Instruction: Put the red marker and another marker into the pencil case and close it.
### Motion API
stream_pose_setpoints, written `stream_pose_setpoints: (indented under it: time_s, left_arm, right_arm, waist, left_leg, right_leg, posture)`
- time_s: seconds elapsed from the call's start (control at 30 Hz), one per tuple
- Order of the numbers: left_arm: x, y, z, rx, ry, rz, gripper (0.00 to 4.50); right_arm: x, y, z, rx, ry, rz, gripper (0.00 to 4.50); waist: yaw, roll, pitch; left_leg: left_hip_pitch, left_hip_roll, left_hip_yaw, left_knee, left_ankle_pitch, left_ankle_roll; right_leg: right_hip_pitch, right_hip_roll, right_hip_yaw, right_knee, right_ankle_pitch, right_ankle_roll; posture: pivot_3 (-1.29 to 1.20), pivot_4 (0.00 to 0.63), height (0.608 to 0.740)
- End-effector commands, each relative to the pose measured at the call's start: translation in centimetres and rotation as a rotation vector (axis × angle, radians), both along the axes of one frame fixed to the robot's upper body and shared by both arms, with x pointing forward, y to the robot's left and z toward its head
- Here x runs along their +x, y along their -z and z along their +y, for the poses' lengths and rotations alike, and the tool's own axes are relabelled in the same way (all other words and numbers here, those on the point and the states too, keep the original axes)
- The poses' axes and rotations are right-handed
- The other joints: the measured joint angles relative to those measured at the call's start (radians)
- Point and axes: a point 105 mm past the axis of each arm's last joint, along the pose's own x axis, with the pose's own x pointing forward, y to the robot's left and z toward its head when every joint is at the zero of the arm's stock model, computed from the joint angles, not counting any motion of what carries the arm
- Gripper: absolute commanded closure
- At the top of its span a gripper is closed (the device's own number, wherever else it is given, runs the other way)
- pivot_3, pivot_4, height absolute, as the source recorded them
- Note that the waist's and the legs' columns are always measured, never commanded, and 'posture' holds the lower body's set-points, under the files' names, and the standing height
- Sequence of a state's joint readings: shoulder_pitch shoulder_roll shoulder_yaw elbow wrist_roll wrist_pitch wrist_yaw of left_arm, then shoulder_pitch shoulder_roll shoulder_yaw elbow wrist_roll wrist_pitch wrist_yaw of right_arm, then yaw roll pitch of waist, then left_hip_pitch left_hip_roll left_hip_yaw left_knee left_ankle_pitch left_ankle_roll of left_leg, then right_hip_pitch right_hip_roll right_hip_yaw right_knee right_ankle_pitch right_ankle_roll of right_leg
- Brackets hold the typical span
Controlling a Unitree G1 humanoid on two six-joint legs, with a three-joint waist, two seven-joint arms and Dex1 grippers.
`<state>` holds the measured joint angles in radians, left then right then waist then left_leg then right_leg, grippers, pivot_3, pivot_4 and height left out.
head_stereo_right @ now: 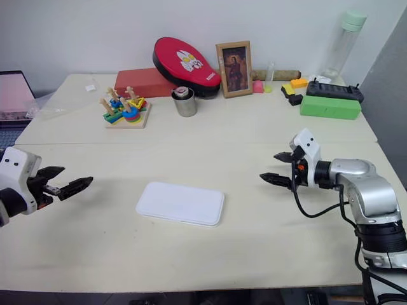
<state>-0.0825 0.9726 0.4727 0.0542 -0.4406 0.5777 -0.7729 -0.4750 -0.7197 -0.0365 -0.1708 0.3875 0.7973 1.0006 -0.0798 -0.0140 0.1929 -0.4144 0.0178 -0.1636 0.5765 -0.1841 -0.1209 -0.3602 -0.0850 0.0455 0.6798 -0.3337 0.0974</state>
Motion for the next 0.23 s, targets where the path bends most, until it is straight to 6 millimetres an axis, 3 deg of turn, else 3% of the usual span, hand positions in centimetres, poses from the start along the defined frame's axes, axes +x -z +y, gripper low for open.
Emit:
stream_pose_setpoints:
  time_s: [0.03,0.23]
  left_arm:
    - [0.47,-0.81,-0.51,0.023,0.028,-0.03,0.0]
    - [1.27,-0.7,-0.63,0.033,0.032,-0.033,0.0]
  right_arm:
    - [-0.99,-1.21,-0.19,0.01,-0.007,-0.039,0.04]
    - [-1.27,-1.13,-0.59,0.002,0.011,-0.038,0.04]
  waist:
    - [0.001,0.0,0.0]
    - [0.0,0.0,0.0]
  left_leg:
    - [0.0,0.0,0.0,0.0,0.0,0.0]
    - [0.0,0.0,0.0,0.001,0.0,0.0]
  right_leg:
    - [0.0,0.0,0.0,0.0,0.0,0.0]
    - [0.0,0.0,0.0,0.001,0.0,0.0]
  posture:
    - [0.0,0.15,0.74]
    - [0.0,0.15,0.74]
